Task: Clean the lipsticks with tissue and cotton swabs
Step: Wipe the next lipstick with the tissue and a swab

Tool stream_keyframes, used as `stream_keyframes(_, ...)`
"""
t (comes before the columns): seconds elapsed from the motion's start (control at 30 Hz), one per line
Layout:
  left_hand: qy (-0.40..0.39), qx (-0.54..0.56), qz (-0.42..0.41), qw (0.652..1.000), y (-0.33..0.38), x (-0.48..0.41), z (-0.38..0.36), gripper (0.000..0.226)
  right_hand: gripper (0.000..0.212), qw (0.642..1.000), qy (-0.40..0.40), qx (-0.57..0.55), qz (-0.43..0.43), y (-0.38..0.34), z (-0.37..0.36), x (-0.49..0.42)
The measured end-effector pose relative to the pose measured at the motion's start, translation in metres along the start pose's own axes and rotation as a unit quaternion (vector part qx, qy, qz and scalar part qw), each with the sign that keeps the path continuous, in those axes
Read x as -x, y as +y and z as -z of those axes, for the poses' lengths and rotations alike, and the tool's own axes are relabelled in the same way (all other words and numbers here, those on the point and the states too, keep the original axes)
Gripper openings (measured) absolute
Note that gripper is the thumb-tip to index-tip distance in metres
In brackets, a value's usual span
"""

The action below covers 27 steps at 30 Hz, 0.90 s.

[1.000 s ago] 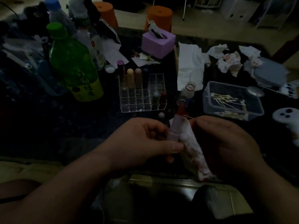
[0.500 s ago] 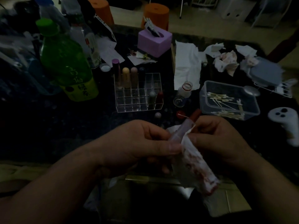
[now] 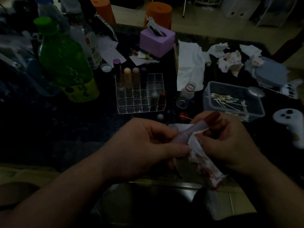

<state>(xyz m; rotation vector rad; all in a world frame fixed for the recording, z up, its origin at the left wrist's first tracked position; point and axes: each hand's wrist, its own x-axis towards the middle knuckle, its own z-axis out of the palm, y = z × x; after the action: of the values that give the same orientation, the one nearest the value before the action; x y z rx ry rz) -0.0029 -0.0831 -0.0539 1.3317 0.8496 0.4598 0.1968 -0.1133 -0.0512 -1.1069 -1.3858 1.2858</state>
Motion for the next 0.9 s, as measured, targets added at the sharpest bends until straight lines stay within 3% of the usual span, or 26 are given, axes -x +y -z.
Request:
stream_keyframes(0.07, 0.092, -0.121, -0.071, 0.986, 0.0, 0.003, -0.006, 0.02, 0.027, 1.0, 0.007, 0.016, 0.006, 0.001, 0.0, 0.0)
stream_keyframes(0.13, 0.112, -0.147, -0.087, 0.979, 0.0, 0.004, -0.008, 0.025, 0.019, 1.0, 0.004, 0.018, 0.011, 0.001, 0.0, 0.0)
stream_keyframes(0.23, 0.015, 0.015, 0.014, 1.0, -0.001, 0.0, 0.002, 0.028, 0.014, 1.0, 0.001, -0.011, 0.003, 0.002, 0.0, 0.0)
stream_keyframes(0.3, -0.088, 0.173, 0.066, 0.979, -0.001, 0.0, 0.004, 0.025, 0.014, 1.0, 0.012, -0.019, -0.003, 0.004, 0.001, -0.001)
stream_keyframes(0.4, -0.118, 0.207, 0.077, 0.968, -0.002, 0.001, 0.003, 0.029, 0.013, 1.0, 0.015, -0.01, 0.003, 0.004, 0.003, -0.001)
stream_keyframes(0.53, 0.018, 0.057, -0.011, 0.998, -0.003, 0.001, -0.006, 0.014, 0.014, 0.999, 0.021, 0.022, 0.02, 0.004, 0.006, -0.002)
stream_keyframes(0.63, 0.149, -0.073, -0.106, 0.98, -0.011, 0.002, -0.018, 0.019, 0.02, 0.999, 0.02, 0.043, 0.02, 0.003, 0.007, -0.003)
stream_keyframes(0.7, 0.169, -0.103, -0.107, 0.974, -0.013, 0.002, -0.02, 0.023, 0.022, 0.999, 0.015, 0.047, 0.021, 0.002, 0.007, -0.003)
stream_keyframes(0.8, 0.043, 0.045, -0.013, 0.998, -0.009, -0.003, -0.009, 0.021, 0.014, 0.999, 0.018, 0.019, 0.02, 0.002, 0.006, -0.003)
stream_keyframes(0.9, -0.101, 0.231, 0.065, 0.966, -0.006, -0.004, -0.006, 0.021, 0.012, 0.999, 0.037, -0.012, 0.009, 0.004, 0.009, -0.003)
